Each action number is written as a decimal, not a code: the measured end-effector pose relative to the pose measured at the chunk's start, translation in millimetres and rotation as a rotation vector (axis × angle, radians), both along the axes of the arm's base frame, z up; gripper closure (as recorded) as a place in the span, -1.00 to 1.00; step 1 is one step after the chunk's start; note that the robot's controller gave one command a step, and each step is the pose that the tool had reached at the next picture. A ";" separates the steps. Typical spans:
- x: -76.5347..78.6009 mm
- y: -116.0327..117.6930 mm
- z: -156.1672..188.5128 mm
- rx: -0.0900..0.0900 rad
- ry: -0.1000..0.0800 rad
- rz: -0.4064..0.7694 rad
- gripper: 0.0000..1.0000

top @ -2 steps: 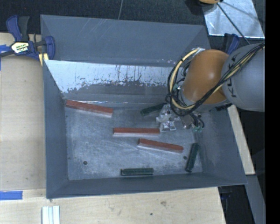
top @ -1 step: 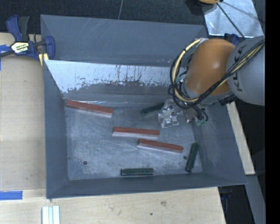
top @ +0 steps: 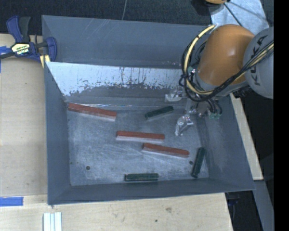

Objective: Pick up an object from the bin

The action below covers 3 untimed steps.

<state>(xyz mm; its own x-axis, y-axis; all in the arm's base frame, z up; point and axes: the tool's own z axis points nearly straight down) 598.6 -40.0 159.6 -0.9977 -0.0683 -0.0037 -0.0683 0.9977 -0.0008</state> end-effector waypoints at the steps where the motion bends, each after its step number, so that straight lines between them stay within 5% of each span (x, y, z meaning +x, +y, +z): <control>1: 0.0 0.1 0.0 0.000 0.000 0.000 -1.00; 2: 28.9 9.0 -81.4 0.000 -0.022 0.016 1.00; 3: 29.0 9.1 -81.4 0.000 -0.022 0.016 1.00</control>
Offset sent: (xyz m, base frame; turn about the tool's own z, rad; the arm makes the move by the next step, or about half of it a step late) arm 0.0216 0.0100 -0.0896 -0.0173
